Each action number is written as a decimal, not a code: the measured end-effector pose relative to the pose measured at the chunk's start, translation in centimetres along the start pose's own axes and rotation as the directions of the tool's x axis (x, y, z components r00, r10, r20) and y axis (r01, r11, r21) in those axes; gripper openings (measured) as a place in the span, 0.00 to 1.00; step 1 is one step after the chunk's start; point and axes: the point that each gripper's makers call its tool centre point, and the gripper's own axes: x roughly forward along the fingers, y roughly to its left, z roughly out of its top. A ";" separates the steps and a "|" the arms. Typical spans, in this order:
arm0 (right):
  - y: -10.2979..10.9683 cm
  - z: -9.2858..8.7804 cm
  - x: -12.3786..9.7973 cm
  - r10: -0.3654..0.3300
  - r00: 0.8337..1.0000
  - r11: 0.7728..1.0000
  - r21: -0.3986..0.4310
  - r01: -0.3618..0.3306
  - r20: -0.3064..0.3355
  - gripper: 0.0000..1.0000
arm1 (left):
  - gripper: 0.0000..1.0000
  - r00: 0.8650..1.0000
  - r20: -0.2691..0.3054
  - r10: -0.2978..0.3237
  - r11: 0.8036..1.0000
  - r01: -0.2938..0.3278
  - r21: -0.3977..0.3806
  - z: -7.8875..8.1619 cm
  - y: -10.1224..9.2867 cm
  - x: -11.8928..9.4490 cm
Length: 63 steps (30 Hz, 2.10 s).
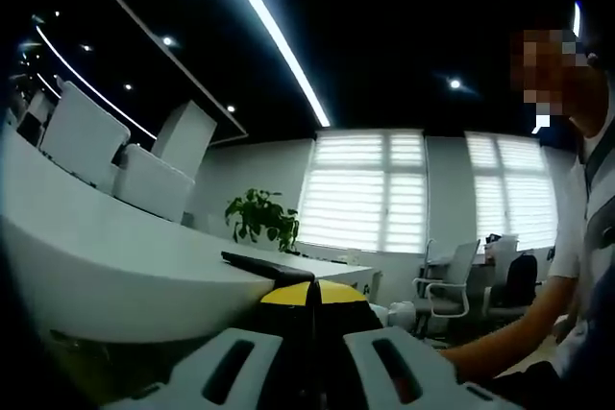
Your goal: Clamp the fixed fixture on the desktop, loosen the retaining clip, secure it to the edge of the desk, and tighten the retaining clip.
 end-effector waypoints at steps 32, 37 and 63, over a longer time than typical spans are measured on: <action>-0.8 0.4 -2.5 -0.727 0.687 0.680 -0.169 0.713 -0.025 0.39 | 0.02 1.000 0.019 0.011 1.000 -0.011 -0.007 0.0 1.1 0.2; -1.2 0.5 -2.0 -0.736 0.677 0.665 -0.197 0.721 -0.006 0.37 | 0.02 0.999 0.034 0.009 1.000 -0.009 -0.008 -0.1 0.9 0.1; -0.6 0.2 -1.0 -0.088 0.992 0.991 -0.103 0.079 -0.085 0.25 | 0.02 0.999 0.039 0.012 0.999 -0.010 -0.038 -0.1 0.4 0.0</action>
